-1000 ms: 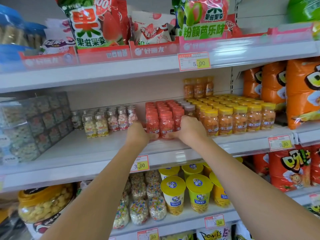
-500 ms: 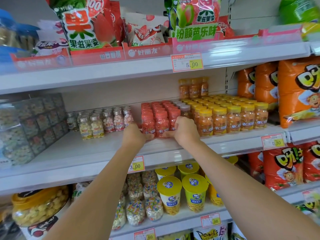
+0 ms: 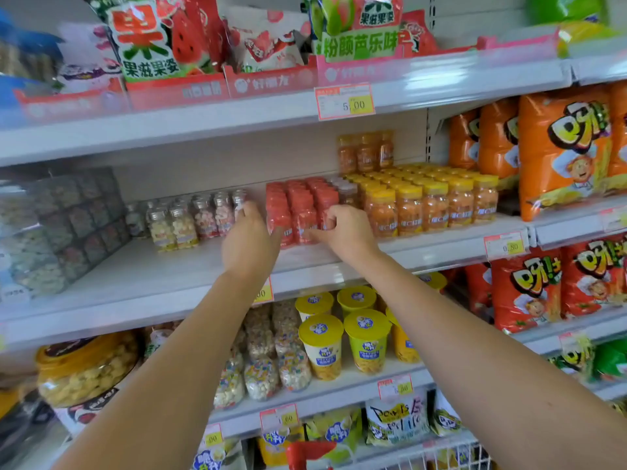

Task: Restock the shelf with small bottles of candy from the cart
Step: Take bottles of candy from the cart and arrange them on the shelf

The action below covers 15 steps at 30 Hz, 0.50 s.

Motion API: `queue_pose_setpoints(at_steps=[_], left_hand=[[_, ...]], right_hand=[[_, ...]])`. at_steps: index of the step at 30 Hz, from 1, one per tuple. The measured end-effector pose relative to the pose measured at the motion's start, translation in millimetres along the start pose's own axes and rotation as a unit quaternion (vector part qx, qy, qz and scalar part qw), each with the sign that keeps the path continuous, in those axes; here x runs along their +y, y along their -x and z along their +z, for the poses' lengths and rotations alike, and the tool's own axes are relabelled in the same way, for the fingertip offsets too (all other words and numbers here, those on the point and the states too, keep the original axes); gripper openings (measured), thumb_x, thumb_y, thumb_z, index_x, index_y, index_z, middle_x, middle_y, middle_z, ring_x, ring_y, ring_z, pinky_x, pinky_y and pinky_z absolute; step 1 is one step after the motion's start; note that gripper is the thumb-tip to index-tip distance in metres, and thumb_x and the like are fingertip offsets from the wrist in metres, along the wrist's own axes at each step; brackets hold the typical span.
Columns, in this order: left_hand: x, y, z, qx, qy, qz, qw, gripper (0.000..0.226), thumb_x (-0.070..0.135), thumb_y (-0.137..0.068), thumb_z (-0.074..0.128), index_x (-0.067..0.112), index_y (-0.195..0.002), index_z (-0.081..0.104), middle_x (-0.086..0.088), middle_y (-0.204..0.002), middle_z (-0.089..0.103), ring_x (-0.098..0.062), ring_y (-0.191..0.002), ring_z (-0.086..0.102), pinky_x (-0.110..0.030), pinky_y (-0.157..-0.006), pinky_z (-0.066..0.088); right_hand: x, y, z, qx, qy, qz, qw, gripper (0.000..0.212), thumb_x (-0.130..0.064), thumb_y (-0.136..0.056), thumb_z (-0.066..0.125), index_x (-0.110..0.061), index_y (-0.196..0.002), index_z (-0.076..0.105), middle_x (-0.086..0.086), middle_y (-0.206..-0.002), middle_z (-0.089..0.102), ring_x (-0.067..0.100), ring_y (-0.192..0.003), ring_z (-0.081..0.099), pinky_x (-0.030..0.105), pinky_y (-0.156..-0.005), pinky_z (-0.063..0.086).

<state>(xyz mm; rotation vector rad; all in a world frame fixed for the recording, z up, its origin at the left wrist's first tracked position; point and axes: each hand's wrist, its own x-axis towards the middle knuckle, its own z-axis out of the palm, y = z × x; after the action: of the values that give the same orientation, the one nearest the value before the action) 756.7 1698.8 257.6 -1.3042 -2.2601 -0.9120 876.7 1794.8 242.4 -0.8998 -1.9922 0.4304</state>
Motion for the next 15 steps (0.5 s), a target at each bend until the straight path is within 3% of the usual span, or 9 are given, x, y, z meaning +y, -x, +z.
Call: queue_pose_setpoints(at_steps=[3, 5, 7, 10, 13, 15], left_hand=[[1.6, 43.1, -10.3, 0.109, 0.119, 0.11, 0.981, 0.023, 0.03, -0.094, 0.052, 0.007, -0.098, 0.053, -0.008, -0.096, 0.06, -0.027, -0.081, 0.057, -0.032, -0.065, 0.037], [1.0, 87.9, -3.3, 0.064, 0.152, 0.137, 0.977, 0.031, 0.034, -0.095, 0.048, 0.01, -0.076, 0.052, -0.003, -0.07, 0.057, -0.024, -0.064, 0.052, -0.033, -0.058, 0.036], [-3.3, 138.1, 13.5, -0.021, 0.141, 0.149, 0.979, 0.042, 0.04, -0.092, 0.044, 0.011, -0.062, 0.048, -0.001, -0.056, 0.048, -0.025, -0.054, 0.046, -0.033, -0.052, 0.033], [-10.9, 204.7, 53.9, -0.178, 0.139, 0.128, 0.966, 0.049, 0.044, -0.091, 0.048, 0.013, -0.054, 0.04, -0.001, -0.053, 0.043, -0.021, -0.051, 0.043, -0.031, -0.049, 0.029], [-12.6, 254.5, 98.7, -0.366, 0.107, 0.098, 0.919, 0.041, 0.038, -0.094, 0.052, 0.008, -0.065, 0.052, -0.006, -0.065, 0.052, -0.021, -0.063, 0.051, -0.031, -0.057, 0.034], [-6.9, 281.9, 129.8, -0.482, 0.054, 0.092, 0.87, 0.036, 0.036, -0.094, 0.052, 0.004, -0.08, 0.06, -0.004, -0.078, 0.054, -0.021, -0.078, 0.056, -0.026, -0.064, 0.034]], right_hand=[[1.7, 40.5, -18.7, 0.042, -0.049, -0.1, 0.993, 0.045, -0.026, -0.074, 0.079, -0.018, -0.06, 0.037, -0.011, -0.062, 0.035, 0.005, -0.057, 0.034, 0.021, -0.054, 0.026], [15.3, 78.5, -33.5, 0.0, -0.087, -0.119, 0.989, 0.044, -0.022, -0.078, 0.077, -0.019, -0.06, 0.036, -0.009, -0.059, 0.034, 0.01, -0.057, 0.034, 0.022, -0.055, 0.026], [37.0, 118.3, -44.1, -0.104, -0.101, -0.102, 0.984, 0.049, -0.026, -0.081, 0.074, -0.021, -0.058, 0.03, -0.006, -0.054, 0.031, 0.008, -0.052, 0.029, 0.022, -0.053, 0.025], [85.2, 174.3, -47.5, -0.238, -0.092, 0.002, 0.967, 0.05, -0.032, -0.081, 0.073, -0.018, -0.059, 0.031, -0.004, -0.055, 0.029, 0.007, -0.051, 0.026, 0.02, -0.05, 0.024], [147.5, 227.4, -34.8, -0.323, -0.052, 0.138, 0.935, 0.04, -0.037, -0.082, 0.072, -0.013, -0.067, 0.043, 0.0, -0.063, 0.04, 0.009, -0.056, 0.037, 0.021, -0.053, 0.028], [194.4, 265.8, -18.1, -0.385, 0.013, 0.232, 0.893, 0.035, -0.036, -0.085, 0.069, -0.018, -0.067, 0.045, -0.003, -0.066, 0.045, 0.012, -0.062, 0.045, 0.025, -0.059, 0.035]])
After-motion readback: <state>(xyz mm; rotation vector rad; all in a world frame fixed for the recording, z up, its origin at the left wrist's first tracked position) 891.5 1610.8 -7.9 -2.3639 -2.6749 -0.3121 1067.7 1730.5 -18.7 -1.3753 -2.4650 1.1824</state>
